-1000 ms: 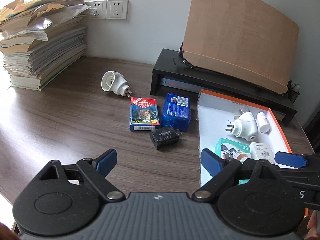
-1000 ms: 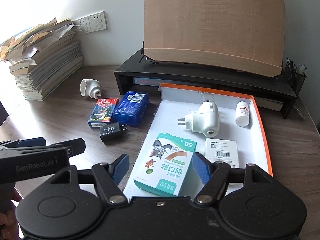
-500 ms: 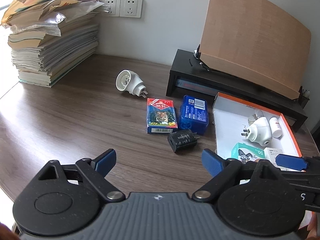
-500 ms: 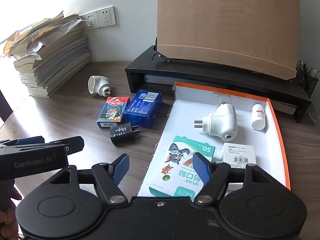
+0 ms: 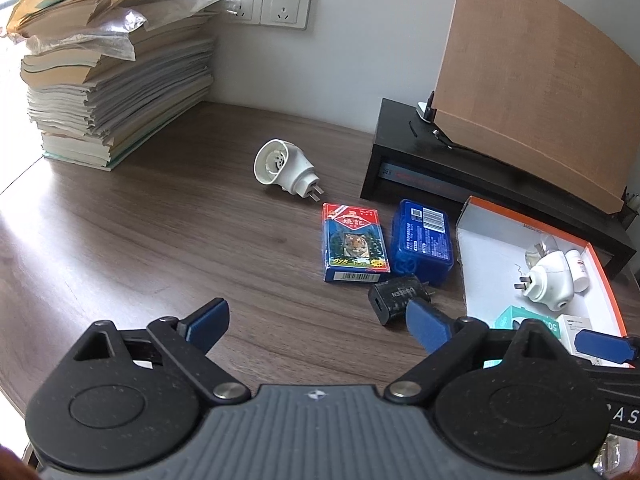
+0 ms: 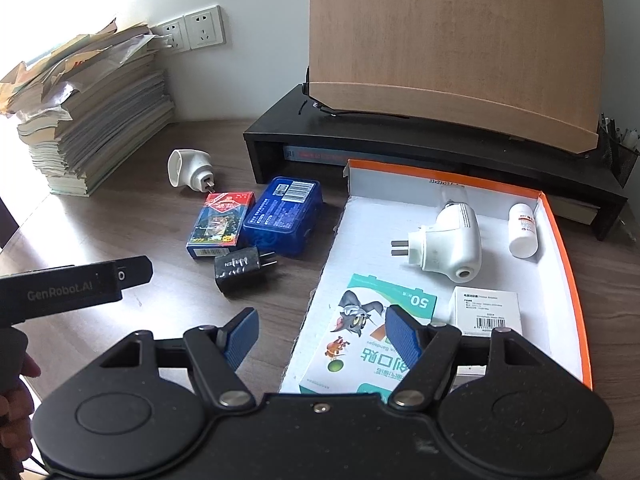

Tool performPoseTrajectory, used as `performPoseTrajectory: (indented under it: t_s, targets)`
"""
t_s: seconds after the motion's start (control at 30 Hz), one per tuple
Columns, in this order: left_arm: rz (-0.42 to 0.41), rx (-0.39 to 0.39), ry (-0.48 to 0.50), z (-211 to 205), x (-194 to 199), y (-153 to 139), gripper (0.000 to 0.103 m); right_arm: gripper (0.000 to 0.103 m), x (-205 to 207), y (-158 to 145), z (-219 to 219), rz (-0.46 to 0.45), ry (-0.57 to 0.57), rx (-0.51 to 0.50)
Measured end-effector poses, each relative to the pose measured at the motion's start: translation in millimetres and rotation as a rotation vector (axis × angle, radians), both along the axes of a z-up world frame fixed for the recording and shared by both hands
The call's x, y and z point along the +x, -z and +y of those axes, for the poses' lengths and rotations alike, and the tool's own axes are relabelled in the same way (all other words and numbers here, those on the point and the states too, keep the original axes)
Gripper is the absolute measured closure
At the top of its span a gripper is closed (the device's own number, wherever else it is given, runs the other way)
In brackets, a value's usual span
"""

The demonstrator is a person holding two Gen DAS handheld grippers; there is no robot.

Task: Organize rigid objects
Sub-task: 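Move both tools back toward the remaining items on the desk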

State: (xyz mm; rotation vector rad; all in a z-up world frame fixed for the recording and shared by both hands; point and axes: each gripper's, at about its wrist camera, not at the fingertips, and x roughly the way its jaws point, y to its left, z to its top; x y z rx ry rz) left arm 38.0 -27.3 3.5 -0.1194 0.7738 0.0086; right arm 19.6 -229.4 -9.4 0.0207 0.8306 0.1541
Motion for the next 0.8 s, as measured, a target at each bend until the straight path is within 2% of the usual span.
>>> performPoseTrajectory:
  t_s: [0.23, 0.5, 0.63, 0.8]
  targets:
    - [-0.015, 0.009, 0.007, 14.5, 27.5, -0.7, 0.004, 0.020, 16.0, 4.4, 10.2, 0.015, 0.008, -0.002]
    - [-0.065, 0.037, 0.032, 37.3, 96.7, -1.5, 0.000, 0.020, 34.1, 8.6, 21.9, 0.030, 0.035, 0.001]
    - [-0.070, 0.079, 0.083, 38.7, 136.0, 10.8, 0.000, 0.020, 40.0, 11.7, 24.7, 0.042, 0.054, -0.003]
    - [-0.050, 0.092, 0.160, 38.1, 179.4, 33.6, 0.000, 0.020, 43.8, 15.6, 24.2, 0.052, 0.085, -0.010]
